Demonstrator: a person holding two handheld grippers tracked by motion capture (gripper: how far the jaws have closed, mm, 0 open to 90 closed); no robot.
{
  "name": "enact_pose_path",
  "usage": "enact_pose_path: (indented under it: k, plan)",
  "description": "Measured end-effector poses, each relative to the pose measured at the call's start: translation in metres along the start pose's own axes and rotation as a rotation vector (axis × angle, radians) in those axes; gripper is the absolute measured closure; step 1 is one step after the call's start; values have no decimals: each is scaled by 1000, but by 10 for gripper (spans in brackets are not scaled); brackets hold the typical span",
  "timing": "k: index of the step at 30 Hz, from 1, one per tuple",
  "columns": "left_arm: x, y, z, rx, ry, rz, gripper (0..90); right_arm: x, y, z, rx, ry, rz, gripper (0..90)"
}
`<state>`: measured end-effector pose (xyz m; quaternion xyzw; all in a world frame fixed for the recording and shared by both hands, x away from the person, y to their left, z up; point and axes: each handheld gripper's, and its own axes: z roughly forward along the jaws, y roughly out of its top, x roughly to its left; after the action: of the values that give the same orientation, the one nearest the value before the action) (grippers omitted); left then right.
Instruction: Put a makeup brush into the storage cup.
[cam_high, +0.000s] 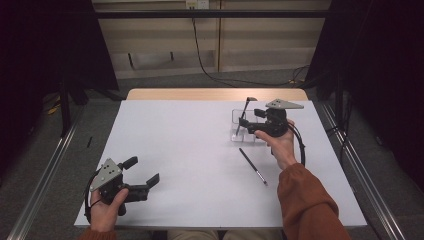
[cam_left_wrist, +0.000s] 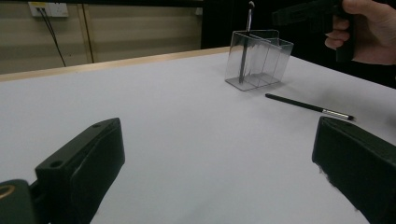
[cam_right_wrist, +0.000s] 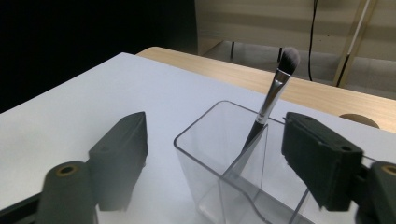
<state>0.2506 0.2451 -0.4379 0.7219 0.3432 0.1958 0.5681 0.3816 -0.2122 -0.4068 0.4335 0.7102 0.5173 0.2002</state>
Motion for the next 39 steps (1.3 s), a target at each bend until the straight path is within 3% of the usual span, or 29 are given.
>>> enact_pose_path:
  k: [9,19,39]
  plan:
    - [0,0,-1,0,5,2,24,2,-1,-13,-16,-9,4,16]
    - [2,1,-1,2,10,-2,24,6,-6,-22,-34,22,6,21]
    - [2,2,-5,-7,11,-9,21,13,-23,-51,-46,-9,-16,37]
